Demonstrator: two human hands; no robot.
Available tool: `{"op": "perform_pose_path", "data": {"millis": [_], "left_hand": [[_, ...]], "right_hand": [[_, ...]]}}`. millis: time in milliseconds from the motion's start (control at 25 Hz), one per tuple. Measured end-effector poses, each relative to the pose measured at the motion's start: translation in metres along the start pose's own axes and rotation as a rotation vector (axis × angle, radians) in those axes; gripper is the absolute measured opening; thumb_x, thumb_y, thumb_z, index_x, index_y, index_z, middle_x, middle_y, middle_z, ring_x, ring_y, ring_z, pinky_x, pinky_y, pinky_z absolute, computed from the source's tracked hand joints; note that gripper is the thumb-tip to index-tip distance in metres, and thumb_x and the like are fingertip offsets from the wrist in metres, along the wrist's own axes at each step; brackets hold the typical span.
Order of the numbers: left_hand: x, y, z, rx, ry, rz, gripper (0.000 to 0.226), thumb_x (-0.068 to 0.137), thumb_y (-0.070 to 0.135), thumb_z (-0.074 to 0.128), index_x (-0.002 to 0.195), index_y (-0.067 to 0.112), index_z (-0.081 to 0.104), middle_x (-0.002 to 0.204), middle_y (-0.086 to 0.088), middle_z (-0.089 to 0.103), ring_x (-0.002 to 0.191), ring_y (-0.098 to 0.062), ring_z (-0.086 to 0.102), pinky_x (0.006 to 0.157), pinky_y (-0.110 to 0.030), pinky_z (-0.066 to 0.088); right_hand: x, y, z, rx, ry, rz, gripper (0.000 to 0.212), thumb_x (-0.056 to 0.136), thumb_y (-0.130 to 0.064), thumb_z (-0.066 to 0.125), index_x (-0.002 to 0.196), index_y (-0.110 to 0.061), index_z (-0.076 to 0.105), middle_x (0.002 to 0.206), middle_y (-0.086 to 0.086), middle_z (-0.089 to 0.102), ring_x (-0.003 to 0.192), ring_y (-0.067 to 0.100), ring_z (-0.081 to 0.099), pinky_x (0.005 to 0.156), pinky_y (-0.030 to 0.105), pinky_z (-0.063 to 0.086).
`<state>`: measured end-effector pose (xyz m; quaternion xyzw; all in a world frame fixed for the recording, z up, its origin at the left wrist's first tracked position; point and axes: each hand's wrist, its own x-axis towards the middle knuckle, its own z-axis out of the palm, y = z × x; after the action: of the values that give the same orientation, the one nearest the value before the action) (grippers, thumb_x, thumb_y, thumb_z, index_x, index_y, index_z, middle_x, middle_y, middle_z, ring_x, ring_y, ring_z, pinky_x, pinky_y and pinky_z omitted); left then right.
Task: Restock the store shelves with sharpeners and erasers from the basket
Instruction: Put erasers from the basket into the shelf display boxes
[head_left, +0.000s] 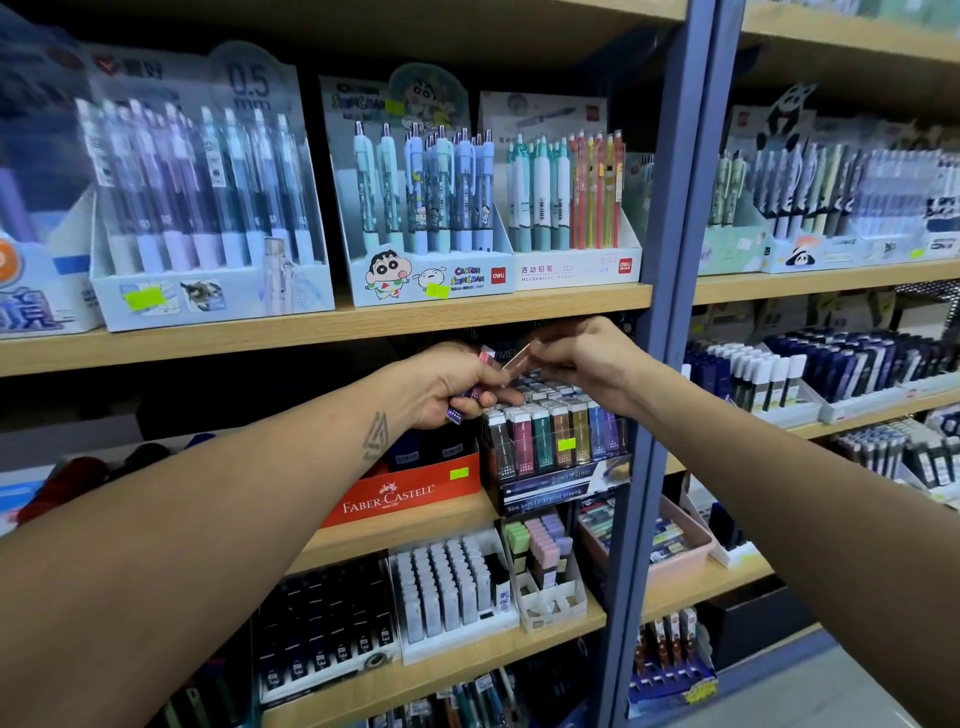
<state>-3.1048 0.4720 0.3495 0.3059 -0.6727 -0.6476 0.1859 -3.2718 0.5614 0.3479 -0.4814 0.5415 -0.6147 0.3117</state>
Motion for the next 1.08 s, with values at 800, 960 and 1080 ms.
{"op": "perform_pose_path", "data": {"millis": [800, 960, 1080], "left_hand": [[0.010, -0.004, 0.005, -0.030, 0.081, 0.051, 0.004, 0.097, 0.001, 0.057, 0.098, 0.005, 0.056, 0.079, -0.012, 0.063, 0.033, -0.002, 0.036, 0.027, -0.013, 0.018], [0.015, 0.000, 0.012, -0.031, 0.134, 0.134, 0.006, 0.097, 0.006, 0.060, 0.092, 0.007, 0.063, 0.065, 0.000, 0.063, 0.031, -0.001, 0.030, 0.030, -0.011, 0.014], [0.019, 0.003, 0.012, -0.069, 0.136, 0.129, 0.016, 0.098, 0.009, 0.057, 0.084, 0.005, 0.064, 0.066, -0.002, 0.057, 0.031, -0.001, 0.027, 0.030, -0.013, 0.012]], "right_hand": [[-0.006, 0.000, -0.018, -0.151, -0.040, -0.028, 0.020, 0.078, 0.009, 0.076, 0.093, 0.006, 0.064, 0.073, 0.015, 0.072, 0.081, 0.030, 0.072, 0.075, 0.030, 0.059], [0.000, 0.002, -0.016, -0.289, -0.044, -0.126, 0.023, 0.074, 0.006, 0.081, 0.093, 0.010, 0.069, 0.084, 0.011, 0.075, 0.086, 0.023, 0.072, 0.083, 0.032, 0.057], [-0.002, 0.006, -0.018, -0.348, -0.055, -0.151, 0.024, 0.083, 0.009, 0.071, 0.106, 0.005, 0.070, 0.093, 0.014, 0.075, 0.088, 0.026, 0.069, 0.078, 0.032, 0.056]]}}
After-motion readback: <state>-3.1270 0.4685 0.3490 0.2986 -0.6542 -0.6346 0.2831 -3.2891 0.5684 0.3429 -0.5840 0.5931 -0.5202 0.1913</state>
